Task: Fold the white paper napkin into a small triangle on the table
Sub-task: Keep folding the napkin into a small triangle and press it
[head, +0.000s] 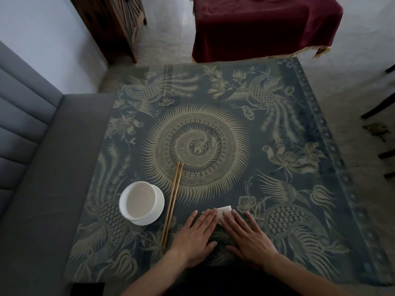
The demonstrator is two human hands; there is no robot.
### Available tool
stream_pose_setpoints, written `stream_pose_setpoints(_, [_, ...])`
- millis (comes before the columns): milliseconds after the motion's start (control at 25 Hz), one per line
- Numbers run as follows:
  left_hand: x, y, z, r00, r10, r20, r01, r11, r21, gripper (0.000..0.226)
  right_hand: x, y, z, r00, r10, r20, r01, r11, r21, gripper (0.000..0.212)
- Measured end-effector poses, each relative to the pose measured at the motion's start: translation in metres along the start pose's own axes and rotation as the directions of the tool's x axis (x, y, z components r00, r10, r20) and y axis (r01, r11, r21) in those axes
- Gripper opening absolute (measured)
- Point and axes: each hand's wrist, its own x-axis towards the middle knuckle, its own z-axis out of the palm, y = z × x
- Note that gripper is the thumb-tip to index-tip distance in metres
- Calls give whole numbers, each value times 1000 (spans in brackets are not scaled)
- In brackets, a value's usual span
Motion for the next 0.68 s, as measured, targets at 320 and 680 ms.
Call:
stream_pose_setpoints(320, [-13,-11,-1,998,-32,-57,32,999,5,69,-47,29,5,994,-109,-14,108,991,-73,64])
stream_pose_setpoints(680, [12,8,-10,999,-11,-39,11,1000,-2,71,18,3,-17,997,79,15,-79,997,0,69])
